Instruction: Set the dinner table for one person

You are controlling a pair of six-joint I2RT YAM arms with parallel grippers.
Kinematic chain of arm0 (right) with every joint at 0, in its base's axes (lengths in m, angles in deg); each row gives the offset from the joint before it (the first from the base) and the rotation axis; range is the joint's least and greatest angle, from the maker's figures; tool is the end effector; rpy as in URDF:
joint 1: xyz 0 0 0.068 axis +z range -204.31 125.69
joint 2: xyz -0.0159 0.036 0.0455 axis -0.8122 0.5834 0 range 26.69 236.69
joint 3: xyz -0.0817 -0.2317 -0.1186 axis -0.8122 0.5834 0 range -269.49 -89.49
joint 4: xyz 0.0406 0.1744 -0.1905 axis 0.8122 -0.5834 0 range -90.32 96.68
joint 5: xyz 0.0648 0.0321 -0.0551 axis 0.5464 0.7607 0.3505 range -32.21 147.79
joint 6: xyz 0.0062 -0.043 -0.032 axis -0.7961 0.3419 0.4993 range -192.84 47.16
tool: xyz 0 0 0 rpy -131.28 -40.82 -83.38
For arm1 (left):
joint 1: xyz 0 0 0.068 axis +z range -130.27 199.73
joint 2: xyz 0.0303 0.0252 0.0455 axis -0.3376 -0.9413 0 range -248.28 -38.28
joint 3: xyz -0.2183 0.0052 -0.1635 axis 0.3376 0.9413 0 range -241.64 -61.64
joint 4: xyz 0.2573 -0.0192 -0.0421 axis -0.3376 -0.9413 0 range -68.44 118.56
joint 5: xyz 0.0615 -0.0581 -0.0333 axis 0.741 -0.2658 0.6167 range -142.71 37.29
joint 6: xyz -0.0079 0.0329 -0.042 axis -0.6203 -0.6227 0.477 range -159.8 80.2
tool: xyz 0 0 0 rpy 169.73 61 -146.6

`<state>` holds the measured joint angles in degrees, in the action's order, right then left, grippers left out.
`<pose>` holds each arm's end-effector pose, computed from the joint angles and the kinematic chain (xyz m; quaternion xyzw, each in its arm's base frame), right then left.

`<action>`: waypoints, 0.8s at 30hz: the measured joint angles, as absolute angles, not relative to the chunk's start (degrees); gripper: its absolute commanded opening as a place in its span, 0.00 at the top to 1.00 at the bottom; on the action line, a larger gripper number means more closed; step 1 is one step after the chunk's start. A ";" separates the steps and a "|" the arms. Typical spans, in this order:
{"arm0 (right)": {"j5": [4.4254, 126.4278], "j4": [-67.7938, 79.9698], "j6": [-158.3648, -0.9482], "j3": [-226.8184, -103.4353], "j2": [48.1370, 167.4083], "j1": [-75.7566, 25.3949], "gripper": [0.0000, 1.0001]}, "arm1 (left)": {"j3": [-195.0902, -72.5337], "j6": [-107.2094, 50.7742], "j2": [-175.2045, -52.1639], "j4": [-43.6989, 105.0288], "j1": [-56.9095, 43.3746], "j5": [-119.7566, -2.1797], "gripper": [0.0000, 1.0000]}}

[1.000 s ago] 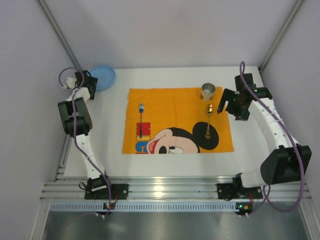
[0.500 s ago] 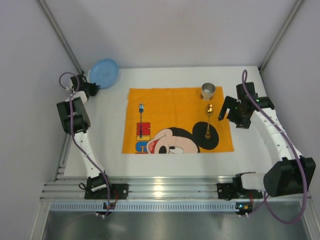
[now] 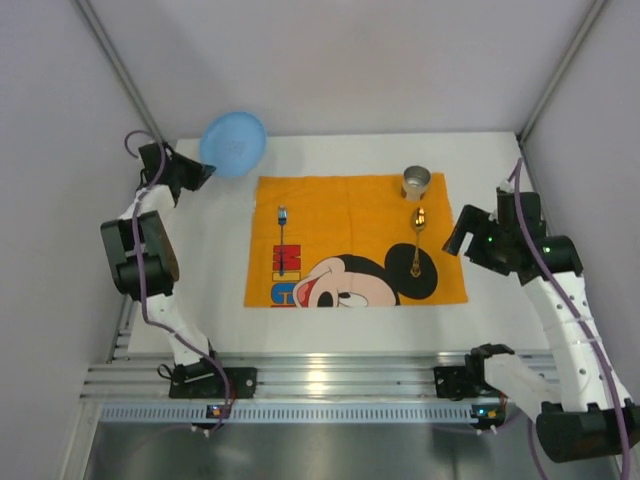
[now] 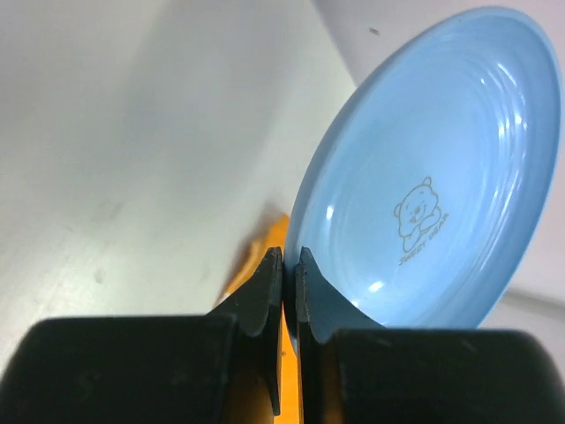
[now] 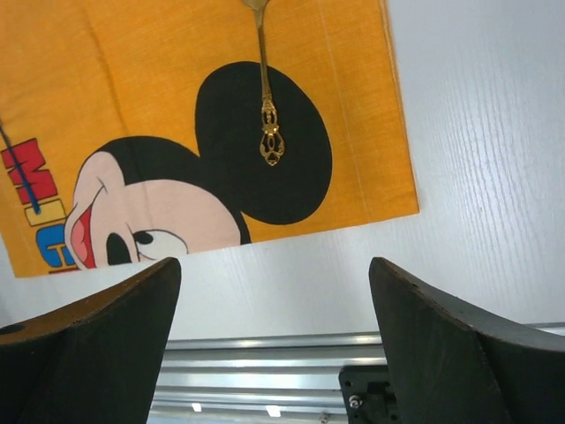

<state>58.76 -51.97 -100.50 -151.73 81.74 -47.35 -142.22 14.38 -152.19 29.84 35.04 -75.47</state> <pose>0.1712 0.0215 0.3343 0.1669 0.9291 0.1058 0.3126 0.4427 0.1069 0.2136 -0.4102 0.7592 -0.3208 0.3904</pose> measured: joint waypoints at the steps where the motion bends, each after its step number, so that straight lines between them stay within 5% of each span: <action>1: 59.20 -52.36 -100.46 -151.73 80.21 -47.35 0.12 | -142.22 12.95 -150.39 29.32 34.54 -75.80 1.00; 14: 62.61 -62.50 -100.37 -150.22 64.25 -47.35 0.12 | -138.35 -2.39 -139.38 15.26 7.70 -71.82 1.00; 24: 62.41 -69.61 -100.55 -150.70 54.31 -47.35 0.11 | -130.07 -2.24 -139.84 13.82 -0.69 -65.74 1.00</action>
<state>62.41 -69.61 -100.55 -150.70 54.31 -47.35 -130.07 -2.24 -139.84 13.82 -0.69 -65.74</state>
